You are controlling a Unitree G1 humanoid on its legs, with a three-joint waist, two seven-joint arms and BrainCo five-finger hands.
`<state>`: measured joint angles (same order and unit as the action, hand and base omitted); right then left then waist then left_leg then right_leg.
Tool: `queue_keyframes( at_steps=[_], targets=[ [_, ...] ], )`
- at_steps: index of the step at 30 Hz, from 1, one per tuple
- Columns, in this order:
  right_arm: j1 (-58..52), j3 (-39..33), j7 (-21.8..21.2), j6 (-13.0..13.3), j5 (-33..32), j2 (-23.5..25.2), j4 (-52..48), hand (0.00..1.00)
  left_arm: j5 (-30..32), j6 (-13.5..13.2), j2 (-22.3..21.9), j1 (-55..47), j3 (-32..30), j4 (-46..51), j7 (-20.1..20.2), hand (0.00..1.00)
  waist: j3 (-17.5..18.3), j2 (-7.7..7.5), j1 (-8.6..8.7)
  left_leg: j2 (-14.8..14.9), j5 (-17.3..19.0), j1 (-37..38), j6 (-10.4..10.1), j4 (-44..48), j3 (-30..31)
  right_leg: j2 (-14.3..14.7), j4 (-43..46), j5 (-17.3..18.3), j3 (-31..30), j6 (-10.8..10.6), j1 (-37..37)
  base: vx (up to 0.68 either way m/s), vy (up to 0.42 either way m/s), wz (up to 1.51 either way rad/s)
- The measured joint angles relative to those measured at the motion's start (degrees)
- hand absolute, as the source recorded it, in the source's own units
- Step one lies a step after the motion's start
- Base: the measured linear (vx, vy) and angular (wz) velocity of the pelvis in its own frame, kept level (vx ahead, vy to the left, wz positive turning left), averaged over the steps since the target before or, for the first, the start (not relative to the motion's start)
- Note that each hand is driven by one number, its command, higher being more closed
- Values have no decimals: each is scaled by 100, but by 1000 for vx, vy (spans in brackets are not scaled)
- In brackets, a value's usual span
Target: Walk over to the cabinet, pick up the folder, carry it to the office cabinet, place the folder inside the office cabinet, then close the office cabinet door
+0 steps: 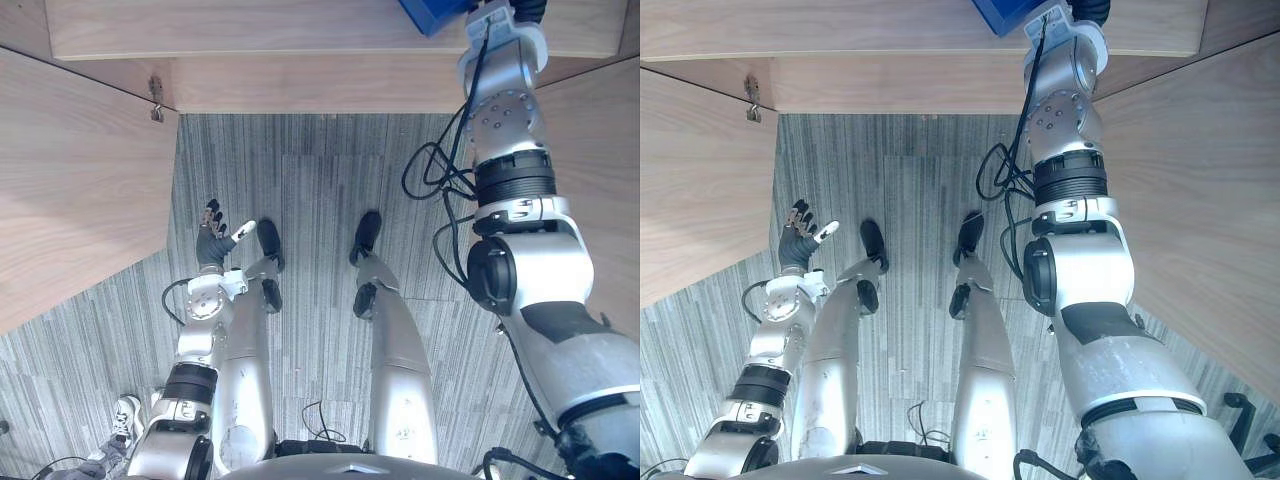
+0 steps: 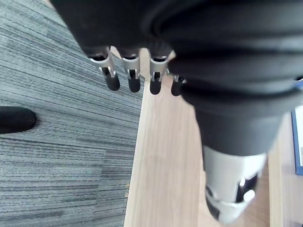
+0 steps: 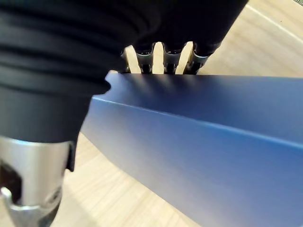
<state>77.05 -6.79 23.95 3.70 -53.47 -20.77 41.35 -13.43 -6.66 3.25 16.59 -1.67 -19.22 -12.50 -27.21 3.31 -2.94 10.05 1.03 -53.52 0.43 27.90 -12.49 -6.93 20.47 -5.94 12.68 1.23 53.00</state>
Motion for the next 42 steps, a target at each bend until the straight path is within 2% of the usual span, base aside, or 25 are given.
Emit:
queue_keyframes(
  at_steps=[8, 13, 20, 24, 35, 42],
  targets=[
    [-160, 206, -42, 3, 219, 245, -270, 0, 1, 49, -4, 89, -43, -8, -3, 0, 15, 18, 11, 48, 52, 56, -42, -4, 0, 49, 1, 38, 4, 9, -56, 5, -12, -2],
    [-175, 222, -246, -10, 218, 434, -262, 0, 1, 73, 3, 321, -63, -59, -89, 0, 19, 25, 8, 46, 49, 61, -41, -26, 2, 46, 15, 48, 15, 8, -53, 0, 0, 0],
    [-169, 553, -480, -86, 303, 385, -180, 0, -1, 69, 21, 274, -71, -53, -85, 0, 26, 37, -20, -14, -23, 152, -61, -173, -1, 2, 43, 87, 21, 24, -55, 30, -23, 4],
    [32, 890, -705, -270, 669, 103, 104, 0, -6, 45, 32, 168, -70, 5, -31, 0, 40, 61, -12, -41, -67, 173, -73, -261, 2, -14, 34, 99, 45, 19, -57, 15, -12, 3],
    [-468, 1363, -1447, -350, 1135, -635, -85, 0, -47, 44, 364, 196, -57, 11, 194, 0, 44, 53, 20, -28, -54, 206, -66, -221, 23, -6, 17, 99, 70, 12, -135, 2, -2, 0],
    [-1152, 1790, -1775, -421, 2267, -1253, -661, 0, -44, 52, 535, 199, -68, -22, 292, 0, 45, 51, 65, 45, 44, 235, -58, -88, 14, 47, 11, 108, 61, -7, -225, 7, -12, -4]
  ],
)
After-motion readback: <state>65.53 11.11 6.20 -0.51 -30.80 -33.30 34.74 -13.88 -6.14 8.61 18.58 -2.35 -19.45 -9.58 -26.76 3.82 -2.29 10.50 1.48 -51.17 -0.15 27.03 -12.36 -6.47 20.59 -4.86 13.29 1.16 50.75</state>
